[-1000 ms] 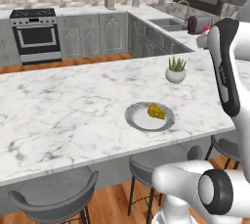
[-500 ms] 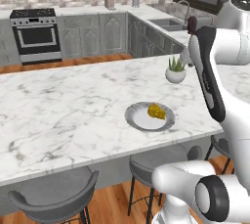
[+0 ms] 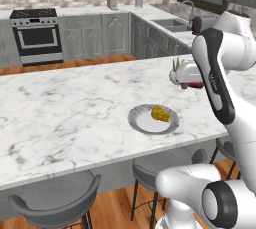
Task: Take the cheese, steak, and avocado from the fridge and place them on the plate on the dining counter to create an appetizer plate.
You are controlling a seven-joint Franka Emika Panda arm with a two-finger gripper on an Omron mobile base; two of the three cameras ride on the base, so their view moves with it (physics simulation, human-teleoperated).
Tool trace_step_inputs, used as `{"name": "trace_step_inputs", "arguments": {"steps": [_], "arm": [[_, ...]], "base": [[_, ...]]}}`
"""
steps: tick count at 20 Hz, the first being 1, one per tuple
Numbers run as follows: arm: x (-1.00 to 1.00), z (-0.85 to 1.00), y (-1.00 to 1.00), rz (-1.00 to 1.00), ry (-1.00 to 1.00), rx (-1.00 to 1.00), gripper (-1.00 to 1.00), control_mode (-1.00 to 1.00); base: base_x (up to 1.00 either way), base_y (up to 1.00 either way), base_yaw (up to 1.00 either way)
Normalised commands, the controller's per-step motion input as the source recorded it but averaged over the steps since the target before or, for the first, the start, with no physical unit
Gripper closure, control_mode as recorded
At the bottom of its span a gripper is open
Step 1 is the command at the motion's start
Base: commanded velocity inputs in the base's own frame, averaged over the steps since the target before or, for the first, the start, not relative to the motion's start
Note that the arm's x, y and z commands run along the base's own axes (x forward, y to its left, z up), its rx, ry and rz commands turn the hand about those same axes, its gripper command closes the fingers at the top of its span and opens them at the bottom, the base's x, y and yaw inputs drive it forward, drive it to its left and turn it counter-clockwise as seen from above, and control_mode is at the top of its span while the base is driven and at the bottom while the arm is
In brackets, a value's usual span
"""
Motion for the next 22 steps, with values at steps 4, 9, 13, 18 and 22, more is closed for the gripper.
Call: {"name": "trace_step_inputs", "arguments": {"steps": [4,9,13,18,22], "arm": [[-0.06,-0.49,0.37,0.14,0.25,0.16,1.0,-1.0],[0.01,-0.38,0.38,0.06,0.23,0.04,1.0,-1.0],[0.13,-0.29,0.2,-0.03,0.1,0.0,1.0,-1.0],[0.2,-0.31,0.06,-0.12,0.01,-0.04,1.0,-1.0],[0.04,-0.34,0.0,-0.23,-0.01,-0.08,1.0,-1.0]], "base": [[0.0,0.0,0.0],[0.0,0.0,0.0],[0.0,0.0,0.0],[0.0,0.0,0.0],[0.0,0.0,0.0]]}}
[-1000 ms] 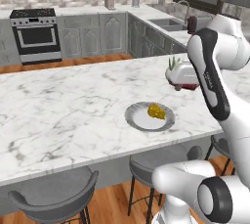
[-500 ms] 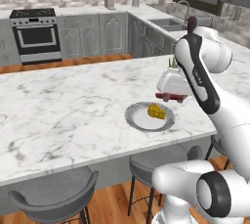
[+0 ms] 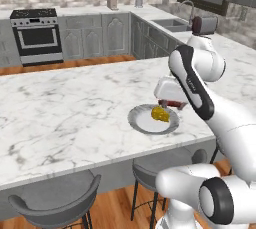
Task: Take the cheese, steak, and avocado from the fridge and place them on the plate on the dining counter to create an appetizer plate.
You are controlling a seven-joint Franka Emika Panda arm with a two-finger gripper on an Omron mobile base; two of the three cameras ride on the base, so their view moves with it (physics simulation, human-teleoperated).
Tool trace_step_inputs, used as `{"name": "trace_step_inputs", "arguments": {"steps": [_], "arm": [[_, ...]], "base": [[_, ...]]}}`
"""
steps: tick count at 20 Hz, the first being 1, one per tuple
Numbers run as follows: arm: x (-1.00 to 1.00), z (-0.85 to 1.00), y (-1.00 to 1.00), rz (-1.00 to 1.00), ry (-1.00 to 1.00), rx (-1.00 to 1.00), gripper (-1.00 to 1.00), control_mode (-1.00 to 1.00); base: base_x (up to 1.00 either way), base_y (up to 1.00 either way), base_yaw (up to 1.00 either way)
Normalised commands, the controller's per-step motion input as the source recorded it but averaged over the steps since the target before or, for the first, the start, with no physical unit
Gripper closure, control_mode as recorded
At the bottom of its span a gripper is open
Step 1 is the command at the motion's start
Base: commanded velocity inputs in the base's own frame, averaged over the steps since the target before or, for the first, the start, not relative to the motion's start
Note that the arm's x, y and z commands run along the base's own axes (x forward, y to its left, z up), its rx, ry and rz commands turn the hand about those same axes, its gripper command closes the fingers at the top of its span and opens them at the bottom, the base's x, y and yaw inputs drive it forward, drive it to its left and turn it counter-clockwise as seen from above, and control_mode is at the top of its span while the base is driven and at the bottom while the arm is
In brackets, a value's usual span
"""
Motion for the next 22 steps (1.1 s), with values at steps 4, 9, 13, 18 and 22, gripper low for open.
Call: {"name": "trace_step_inputs", "arguments": {"steps": [4,9,13,18,22], "arm": [[0.07,-0.37,-0.01,-0.25,-0.01,-0.06,1.0,-1.0],[0.25,-0.45,0.0,-0.21,0.0,-0.04,1.0,-1.0],[0.42,-0.39,0.0,-0.14,0.02,0.0,1.0,-1.0],[0.58,-0.32,0.0,-0.09,0.04,0.0,1.0,-1.0],[0.59,-0.29,0.0,-0.05,0.03,0.0,1.0,-1.0]], "base": [[0.0,0.0,0.0],[0.0,0.0,0.0],[0.0,0.0,0.0],[0.0,0.0,0.0],[0.0,0.0,0.0]]}}
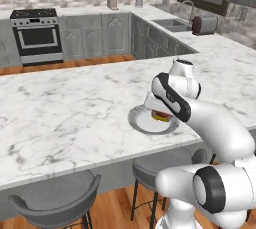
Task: Take the cheese, steak, and avocado from the fridge and place them on the plate on the dining counter to create an appetizer plate.
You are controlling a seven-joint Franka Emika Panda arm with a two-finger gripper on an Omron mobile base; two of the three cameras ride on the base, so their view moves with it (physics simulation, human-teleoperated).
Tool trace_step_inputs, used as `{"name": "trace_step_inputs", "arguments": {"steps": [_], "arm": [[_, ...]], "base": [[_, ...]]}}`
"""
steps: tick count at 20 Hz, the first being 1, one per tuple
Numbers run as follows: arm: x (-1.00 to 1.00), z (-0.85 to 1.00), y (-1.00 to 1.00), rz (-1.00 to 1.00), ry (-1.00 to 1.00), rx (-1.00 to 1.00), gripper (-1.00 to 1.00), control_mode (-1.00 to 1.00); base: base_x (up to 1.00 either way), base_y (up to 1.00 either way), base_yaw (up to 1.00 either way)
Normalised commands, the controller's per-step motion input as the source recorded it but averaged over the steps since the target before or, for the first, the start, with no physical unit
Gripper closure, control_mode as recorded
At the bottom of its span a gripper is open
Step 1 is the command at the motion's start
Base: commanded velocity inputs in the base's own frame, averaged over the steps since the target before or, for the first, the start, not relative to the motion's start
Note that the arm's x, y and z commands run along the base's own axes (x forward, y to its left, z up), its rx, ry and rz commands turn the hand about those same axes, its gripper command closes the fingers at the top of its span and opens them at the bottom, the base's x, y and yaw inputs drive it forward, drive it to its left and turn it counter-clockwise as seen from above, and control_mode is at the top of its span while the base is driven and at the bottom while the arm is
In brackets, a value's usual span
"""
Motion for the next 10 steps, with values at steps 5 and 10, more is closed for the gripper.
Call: {"name": "trace_step_inputs", "arguments": {"steps": [5,10], "arm": [[0.46,-0.33,0.0,-0.03,0.01,0.0,1.0,-1.0],[0.26,-0.43,0.0,-0.03,0.01,0.0,1.0,-1.0]], "base": [[0.0,0.0,0.0],[0.0,0.0,0.0]]}}
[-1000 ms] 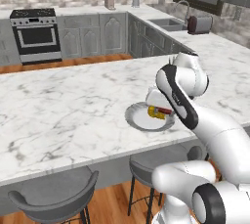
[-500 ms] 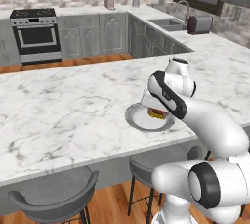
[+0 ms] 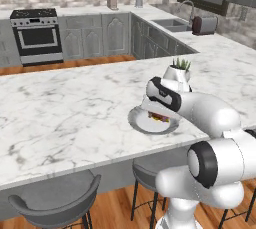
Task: Take the cheese, steak, and avocado from the fridge and place them on the plate on the dining counter to create an appetizer plate.
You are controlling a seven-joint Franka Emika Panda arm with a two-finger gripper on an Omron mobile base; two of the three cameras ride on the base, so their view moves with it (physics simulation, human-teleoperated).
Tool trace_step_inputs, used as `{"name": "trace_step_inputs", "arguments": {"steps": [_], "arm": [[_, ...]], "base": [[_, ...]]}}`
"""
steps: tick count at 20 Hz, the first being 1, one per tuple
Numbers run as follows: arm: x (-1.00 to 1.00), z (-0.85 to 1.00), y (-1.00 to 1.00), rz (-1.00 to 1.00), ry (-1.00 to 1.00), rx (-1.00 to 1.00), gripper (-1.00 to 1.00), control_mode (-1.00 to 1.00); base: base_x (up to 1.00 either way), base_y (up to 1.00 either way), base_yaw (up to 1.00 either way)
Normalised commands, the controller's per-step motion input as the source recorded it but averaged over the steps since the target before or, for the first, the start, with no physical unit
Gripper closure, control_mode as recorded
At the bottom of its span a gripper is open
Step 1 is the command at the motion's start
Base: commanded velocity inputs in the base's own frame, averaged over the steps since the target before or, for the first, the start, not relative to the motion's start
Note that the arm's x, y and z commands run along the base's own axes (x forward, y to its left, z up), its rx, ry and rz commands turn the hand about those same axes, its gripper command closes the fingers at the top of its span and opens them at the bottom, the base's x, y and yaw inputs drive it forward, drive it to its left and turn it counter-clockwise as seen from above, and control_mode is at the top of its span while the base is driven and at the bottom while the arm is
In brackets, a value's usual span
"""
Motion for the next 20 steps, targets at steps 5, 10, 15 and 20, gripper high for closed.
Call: {"name": "trace_step_inputs", "arguments": {"steps": [5,10,15,20], "arm": [[0.11,-0.44,0.0,-0.01,0.0,0.0,1.0,-1.0],[0.23,-0.25,0.0,0.0,0.0,0.0,1.0,-1.0],[0.37,-0.14,0.0,0.0,0.0,0.0,1.0,-1.0],[0.67,0.0,0.0,0.0,0.0,0.0,1.0,-1.0]], "base": [[0.0,0.0,0.0],[0.0,0.0,0.0],[0.0,0.0,0.0],[0.0,0.0,0.0]]}}
